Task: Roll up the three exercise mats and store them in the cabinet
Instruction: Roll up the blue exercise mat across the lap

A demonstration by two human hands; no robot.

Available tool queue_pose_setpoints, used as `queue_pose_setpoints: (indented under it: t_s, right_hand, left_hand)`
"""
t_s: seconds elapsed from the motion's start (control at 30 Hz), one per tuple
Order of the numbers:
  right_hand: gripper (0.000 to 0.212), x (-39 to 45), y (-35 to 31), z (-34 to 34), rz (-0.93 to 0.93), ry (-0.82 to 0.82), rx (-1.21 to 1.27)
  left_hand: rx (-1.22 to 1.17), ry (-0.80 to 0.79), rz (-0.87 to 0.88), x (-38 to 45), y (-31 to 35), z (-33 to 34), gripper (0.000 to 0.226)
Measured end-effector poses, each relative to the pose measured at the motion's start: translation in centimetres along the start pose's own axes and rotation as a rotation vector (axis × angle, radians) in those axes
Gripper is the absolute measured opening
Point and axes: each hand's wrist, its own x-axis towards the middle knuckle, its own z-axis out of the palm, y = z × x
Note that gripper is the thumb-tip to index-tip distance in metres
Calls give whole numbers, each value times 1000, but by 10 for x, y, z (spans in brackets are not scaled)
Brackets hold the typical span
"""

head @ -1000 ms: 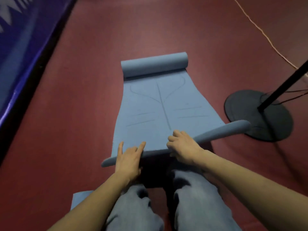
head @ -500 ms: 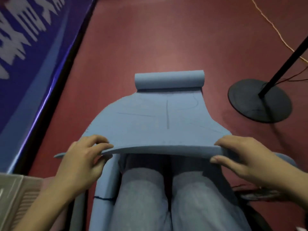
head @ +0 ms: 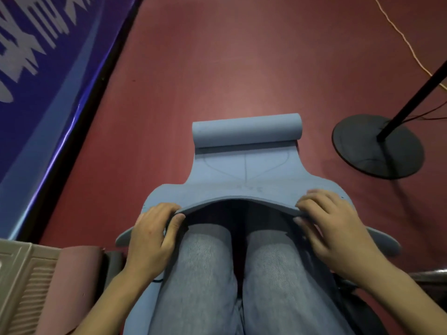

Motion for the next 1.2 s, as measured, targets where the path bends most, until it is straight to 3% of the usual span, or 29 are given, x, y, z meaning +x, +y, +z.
queue_pose_setpoints:
  t_s: [0.07,0.13,0.3,0.33,0.47,0.57,0.63,0.73,0.83,0.97,1.07,1.2]
  right_hand:
    - [12,-6,-9,12,114,99,71]
    - [15,-12,-21,23,172,78,147]
    - [15,-29,-15,3,149,111,337]
    - [25,-31,-13,0,129,96,377]
    - [44,-23,-4,16,-22,42,269]
    - [49,-10,5,27,21,58,265]
    - [48,-4,7,29,59,73,334]
    - [40,3,11,28,4,8,372]
    - [35,5,6,26,-22,-50,245]
    - [11,-4,-20,29,-44,-55,28]
    - [25,-5,-29,33,21,-29,-47]
    - [22,-1,-34,40,20,7,-123]
  left_hand:
    - [0,36,8,2,2,8,31]
    - [-49,66,-21,1,5,13,30]
    - [-78,165,-31,-4,10,-1,34]
    - [-93,149,-44,-5,12,-2,35]
    - [-295,16,-241,5,13,9,50]
    - [-258,-116,-300,21,8,21,59]
    - [-255,-246,-334,34,5,22,71]
    - [-318,-419,-379,46,-3,21,66]
    - [-374,-380,-306,44,-3,18,62]
    - [-273,-190,-30,26,13,16,12]
    - [-137,-167,228,18,34,18,27]
    - [-37,-119,197,7,37,19,27]
